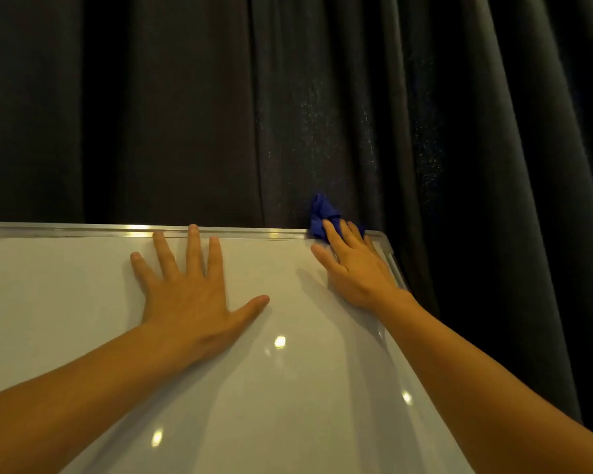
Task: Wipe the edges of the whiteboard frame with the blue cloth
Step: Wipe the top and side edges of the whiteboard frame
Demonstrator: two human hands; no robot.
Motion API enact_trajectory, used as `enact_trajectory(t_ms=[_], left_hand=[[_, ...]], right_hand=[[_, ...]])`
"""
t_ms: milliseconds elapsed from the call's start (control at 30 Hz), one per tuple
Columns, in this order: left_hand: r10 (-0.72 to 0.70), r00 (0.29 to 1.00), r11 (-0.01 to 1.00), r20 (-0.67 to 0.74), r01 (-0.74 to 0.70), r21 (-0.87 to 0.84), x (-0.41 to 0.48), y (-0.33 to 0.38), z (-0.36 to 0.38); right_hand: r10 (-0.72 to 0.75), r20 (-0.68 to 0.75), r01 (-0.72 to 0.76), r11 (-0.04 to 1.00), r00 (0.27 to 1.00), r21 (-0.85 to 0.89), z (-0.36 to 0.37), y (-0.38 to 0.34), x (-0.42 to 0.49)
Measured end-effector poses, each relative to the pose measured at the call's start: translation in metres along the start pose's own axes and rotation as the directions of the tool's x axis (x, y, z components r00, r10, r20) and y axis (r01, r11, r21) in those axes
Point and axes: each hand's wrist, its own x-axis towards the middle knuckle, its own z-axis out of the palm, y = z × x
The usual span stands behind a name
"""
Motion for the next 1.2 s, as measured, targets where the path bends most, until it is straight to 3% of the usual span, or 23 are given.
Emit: enact_trajectory(t_ms=[67, 167, 233, 433, 600, 733, 867, 933, 1000, 1067, 1133, 1200], left_hand=[[0.004, 1.0, 1.0, 0.022, -0.004, 0.003, 0.0, 0.019, 0.004], [-0.026, 0.999, 0.999, 0.048, 0.024, 0.034, 0.008, 0.047, 0.002], [-0.035, 0.999, 0.998, 0.034, 0.033, 0.048, 0.015, 0.059, 0.003], [0.006, 1.0, 1.0, -0.007, -0.006, 0.028, 0.023, 0.07, 0.004], [0.006, 1.0, 1.0, -0.013, -0.005, 0.024, 0.024, 0.083, 0.004], [0.024, 0.999, 1.0, -0.028, -0.023, 0.02, 0.023, 0.075, 0.004], [0.037, 0.999, 0.999, -0.028, -0.037, 0.013, 0.023, 0.066, 0.009], [0.045, 0.998, 0.999, -0.035, -0.044, 0.018, 0.024, 0.065, 0.012], [0.04, 0.998, 0.999, -0.052, -0.039, 0.025, 0.026, 0.062, 0.013], [0.047, 0.998, 0.999, -0.05, -0.046, 0.023, 0.027, 0.063, 0.014], [0.051, 0.997, 0.998, -0.057, -0.049, 0.024, 0.028, 0.064, 0.015], [0.051, 0.996, 0.998, -0.067, -0.048, 0.036, 0.029, 0.066, 0.014]], right_hand=[[-0.041, -0.002, 0.041, 0.998, 0.999, 0.045, 0.003, -0.004, 0.001], [-0.271, 0.013, 0.27, 0.961, 0.962, 0.062, 0.017, -0.036, -0.006], [-0.342, 0.007, 0.341, 0.94, 0.94, 0.015, 0.016, -0.035, -0.009], [-0.117, -0.089, 0.112, 0.992, 0.989, -0.064, -0.017, 0.045, -0.012], [-0.1, -0.139, 0.11, 0.992, 0.985, 0.066, -0.02, 0.04, -0.015], [-0.032, -0.301, 0.054, 0.996, 0.953, 0.065, -0.047, 0.041, -0.003], [0.061, -0.476, -0.088, 0.996, 0.877, -0.034, -0.074, 0.049, 0.012], [0.021, -0.43, -0.111, 0.976, 0.902, -0.186, -0.066, 0.051, 0.018], [0.028, -0.234, -0.1, 0.948, 0.972, -0.301, -0.044, 0.05, 0.024], [0.123, -0.087, -0.14, 0.965, 0.989, -0.223, -0.03, 0.054, 0.027], [0.126, -0.105, -0.124, 0.992, 0.986, 0.027, -0.027, 0.057, 0.033], [0.029, -0.18, 0.011, 0.976, 0.983, 0.219, -0.027, 0.051, 0.035]])
